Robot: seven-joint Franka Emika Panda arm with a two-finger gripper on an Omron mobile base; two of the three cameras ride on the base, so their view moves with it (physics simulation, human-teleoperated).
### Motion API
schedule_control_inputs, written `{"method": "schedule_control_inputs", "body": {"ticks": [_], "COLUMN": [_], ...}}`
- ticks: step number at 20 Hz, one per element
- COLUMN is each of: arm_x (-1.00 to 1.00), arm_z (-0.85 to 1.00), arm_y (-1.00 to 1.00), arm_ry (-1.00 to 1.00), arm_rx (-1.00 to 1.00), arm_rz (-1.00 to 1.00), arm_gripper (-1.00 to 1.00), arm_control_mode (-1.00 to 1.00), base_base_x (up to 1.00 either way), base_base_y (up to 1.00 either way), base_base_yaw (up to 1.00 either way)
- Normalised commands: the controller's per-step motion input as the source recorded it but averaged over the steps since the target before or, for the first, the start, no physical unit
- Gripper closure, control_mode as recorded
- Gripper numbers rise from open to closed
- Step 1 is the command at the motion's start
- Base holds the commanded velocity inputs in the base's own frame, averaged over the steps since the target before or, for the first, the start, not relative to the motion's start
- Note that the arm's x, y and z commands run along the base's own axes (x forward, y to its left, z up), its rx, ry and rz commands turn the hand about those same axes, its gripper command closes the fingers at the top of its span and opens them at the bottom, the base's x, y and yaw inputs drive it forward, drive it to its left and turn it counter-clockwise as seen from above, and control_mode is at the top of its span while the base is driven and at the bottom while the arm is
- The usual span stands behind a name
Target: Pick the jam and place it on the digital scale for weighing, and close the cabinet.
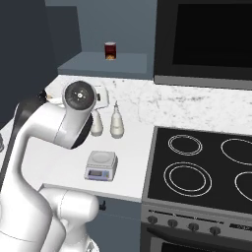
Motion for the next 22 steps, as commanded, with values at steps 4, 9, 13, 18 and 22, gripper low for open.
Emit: {"method": "schedule_control_inputs", "body": {"ticks": [4, 9, 13, 18, 22], "arm_x": [-0.02, 0.00, 0.00, 0.00, 0.00], "arm_z": [-0.22, -0.17, -0.17, -0.23, -0.33], "arm_y": [0.00, 0.00, 0.00, 0.00, 0.00], "arm_ry": [0.00, 0.00, 0.01, 0.00, 0.00], "arm_rx": [0.00, 0.00, 0.00, 0.00, 0.00], "arm_rz": [0.07, 0.08, 0.09, 0.08, 0.08], "arm_gripper": [1.00, 1.00, 1.00, 1.00, 1.00], "arm_control_mode": [-1.00, -1.00, -1.00, -1.00, -1.00], "base_base_x": [0.00, 0.00, 0.00, 0.00, 0.00], "base_base_y": [0.00, 0.00, 0.00, 0.00, 0.00], "base_base_yaw": [0.00, 0.00, 0.00, 0.00, 0.00]}}
